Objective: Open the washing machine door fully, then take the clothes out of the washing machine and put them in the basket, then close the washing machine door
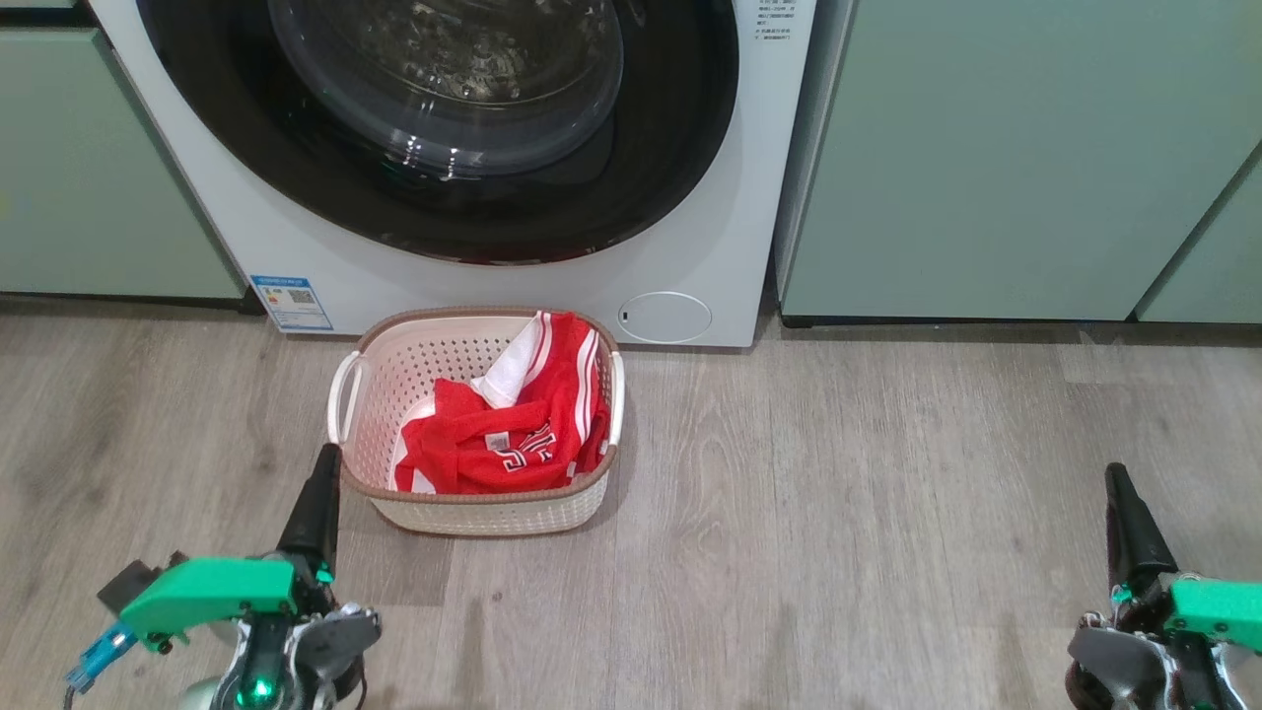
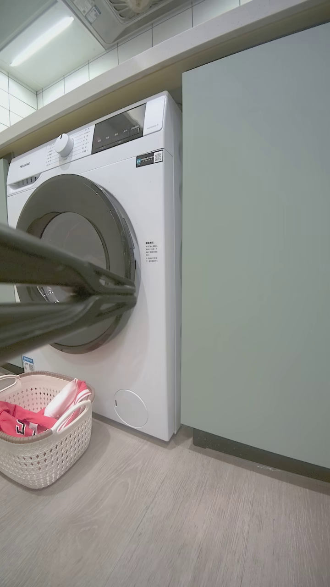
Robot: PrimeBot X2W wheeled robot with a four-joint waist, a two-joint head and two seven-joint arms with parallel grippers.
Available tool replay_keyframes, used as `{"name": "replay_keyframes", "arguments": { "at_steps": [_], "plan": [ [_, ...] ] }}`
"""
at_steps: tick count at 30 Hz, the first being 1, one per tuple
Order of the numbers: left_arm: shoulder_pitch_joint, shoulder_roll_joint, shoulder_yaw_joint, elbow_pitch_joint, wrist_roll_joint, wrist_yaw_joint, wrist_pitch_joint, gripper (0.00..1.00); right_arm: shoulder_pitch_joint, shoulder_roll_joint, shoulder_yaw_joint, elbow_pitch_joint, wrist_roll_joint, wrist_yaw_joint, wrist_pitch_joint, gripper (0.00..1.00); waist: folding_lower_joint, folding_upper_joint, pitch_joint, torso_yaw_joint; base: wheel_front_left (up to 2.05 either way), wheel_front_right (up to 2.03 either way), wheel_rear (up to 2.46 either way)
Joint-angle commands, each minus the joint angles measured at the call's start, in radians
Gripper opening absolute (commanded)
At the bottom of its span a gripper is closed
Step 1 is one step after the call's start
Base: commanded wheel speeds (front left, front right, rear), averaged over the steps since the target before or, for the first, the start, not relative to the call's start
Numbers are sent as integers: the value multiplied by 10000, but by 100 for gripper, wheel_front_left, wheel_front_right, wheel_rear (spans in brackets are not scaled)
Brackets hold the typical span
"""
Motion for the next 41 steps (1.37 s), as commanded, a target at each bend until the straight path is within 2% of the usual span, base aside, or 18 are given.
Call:
{"name": "replay_keyframes", "arguments": {
  "at_steps": [1, 41],
  "plan": [
    [-371, 58, 322, -357, -51, -67, 61, 0, -449, -41, 196, -409, 61, -6, 59, 0, 0, 0, 0, 0, 0, 0, 0],
    [-371, 58, 321, -357, -52, -67, 60, 0, -449, -41, 197, -409, 62, -6, 59, 0, 0, 0, 0, 0, 0, 0, 0]
  ]
}}
